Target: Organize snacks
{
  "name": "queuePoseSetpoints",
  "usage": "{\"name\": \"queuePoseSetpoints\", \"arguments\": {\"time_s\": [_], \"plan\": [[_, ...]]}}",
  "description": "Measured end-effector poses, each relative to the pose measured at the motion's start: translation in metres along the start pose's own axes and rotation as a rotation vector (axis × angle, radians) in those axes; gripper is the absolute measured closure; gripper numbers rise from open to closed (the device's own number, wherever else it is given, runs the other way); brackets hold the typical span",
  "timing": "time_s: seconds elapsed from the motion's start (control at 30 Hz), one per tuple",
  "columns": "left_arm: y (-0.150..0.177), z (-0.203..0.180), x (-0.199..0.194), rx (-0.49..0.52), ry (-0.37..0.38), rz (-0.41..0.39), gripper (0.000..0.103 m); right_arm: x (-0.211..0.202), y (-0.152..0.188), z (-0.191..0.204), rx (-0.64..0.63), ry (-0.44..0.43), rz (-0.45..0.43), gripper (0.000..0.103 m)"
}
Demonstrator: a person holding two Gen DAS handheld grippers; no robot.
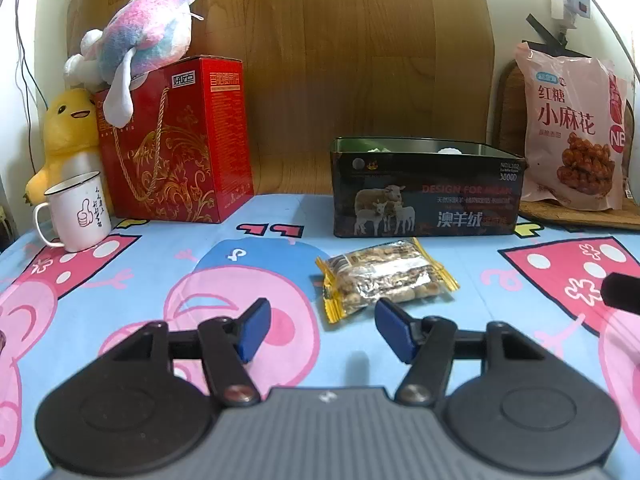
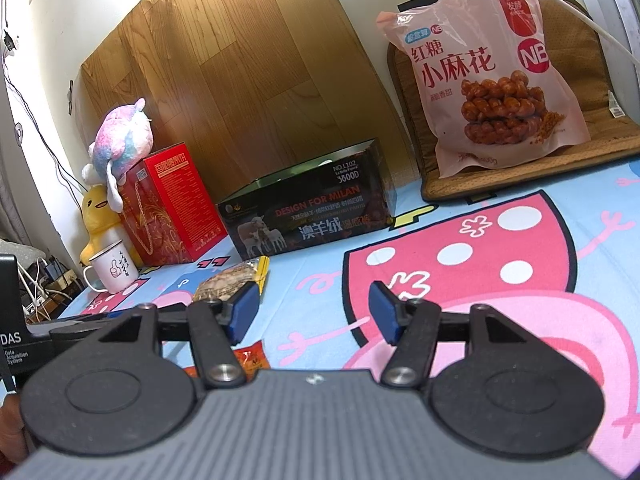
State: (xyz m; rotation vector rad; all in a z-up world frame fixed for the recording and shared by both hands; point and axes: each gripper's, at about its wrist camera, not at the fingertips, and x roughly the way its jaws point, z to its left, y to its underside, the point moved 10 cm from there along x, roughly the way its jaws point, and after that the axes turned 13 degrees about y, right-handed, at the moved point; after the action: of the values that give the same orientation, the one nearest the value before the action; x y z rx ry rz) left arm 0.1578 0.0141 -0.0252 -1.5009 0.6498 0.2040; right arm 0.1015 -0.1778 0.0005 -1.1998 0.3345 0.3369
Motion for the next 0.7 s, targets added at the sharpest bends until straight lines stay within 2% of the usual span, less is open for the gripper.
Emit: {"name": "queuePoseSetpoints", "arguments": {"time_s": [0.7], "plan": [[0.0001, -0.0010, -0.0006, 0.000, -0.001, -0.001, 0.042, -0.0005, 0.0001, 0.0000, 0.001, -0.004, 0.003, 0.040]]}}
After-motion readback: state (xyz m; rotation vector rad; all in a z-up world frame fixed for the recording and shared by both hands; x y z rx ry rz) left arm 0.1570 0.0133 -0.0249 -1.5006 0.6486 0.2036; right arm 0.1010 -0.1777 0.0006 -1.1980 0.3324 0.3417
